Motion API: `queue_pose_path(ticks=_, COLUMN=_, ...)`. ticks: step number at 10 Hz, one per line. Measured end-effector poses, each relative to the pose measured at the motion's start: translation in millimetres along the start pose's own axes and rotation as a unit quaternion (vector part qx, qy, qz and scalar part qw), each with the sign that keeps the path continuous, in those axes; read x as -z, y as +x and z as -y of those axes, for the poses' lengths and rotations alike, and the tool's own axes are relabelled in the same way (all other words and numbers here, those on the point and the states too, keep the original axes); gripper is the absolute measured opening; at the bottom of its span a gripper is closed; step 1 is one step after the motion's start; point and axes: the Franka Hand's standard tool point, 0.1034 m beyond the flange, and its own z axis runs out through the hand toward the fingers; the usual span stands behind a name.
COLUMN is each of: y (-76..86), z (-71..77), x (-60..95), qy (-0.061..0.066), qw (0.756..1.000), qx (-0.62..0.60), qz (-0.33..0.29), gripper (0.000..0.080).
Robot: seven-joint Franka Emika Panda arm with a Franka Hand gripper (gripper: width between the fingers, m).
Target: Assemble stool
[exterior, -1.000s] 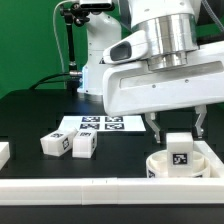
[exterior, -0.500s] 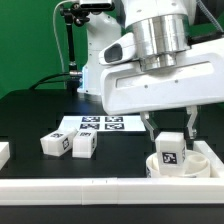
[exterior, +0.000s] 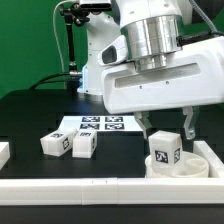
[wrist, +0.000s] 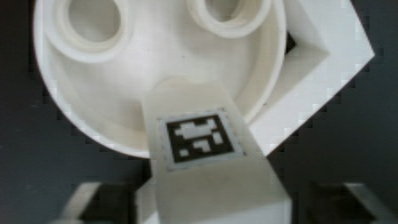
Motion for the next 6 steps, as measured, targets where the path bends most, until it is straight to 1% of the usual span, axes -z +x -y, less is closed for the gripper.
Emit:
queue_pose_path(ticks=1, y=4.6, z=-1.6, x=5.0, qy=-0.001, qw=1.000, qx=0.020, qz=-0.001, gripper=0.0616)
queue_pose_path(ticks=2, y=11.5, z=-4.0, x=17.8, qy=-0.004, qw=0.999, qx=0.036, qz=0.001, gripper=0.0639)
queue_pose_path(ticks=3, y=20.2, z=-8.8, x=29.7, qy=-0.005, qw=0.998, qx=0.061, qz=-0.005, gripper=0.0639)
queue_pose_path(ticks=4, y=30.7, z=-17.8, x=39.2, qy=-0.008, qw=0.997, qx=0.077, qz=-0.012, gripper=0.0648)
queue_pose_path(ticks=5, y=35.6, z=-22.2, x=44.1, qy=-0.009, qw=0.997, qx=0.075, qz=-0.017, gripper=0.0648)
queue_pose_path(ticks=6, y=33.2, z=-20.9, x=42.1, qy=-0.009, qw=0.997, qx=0.077, qz=-0.016, gripper=0.0648)
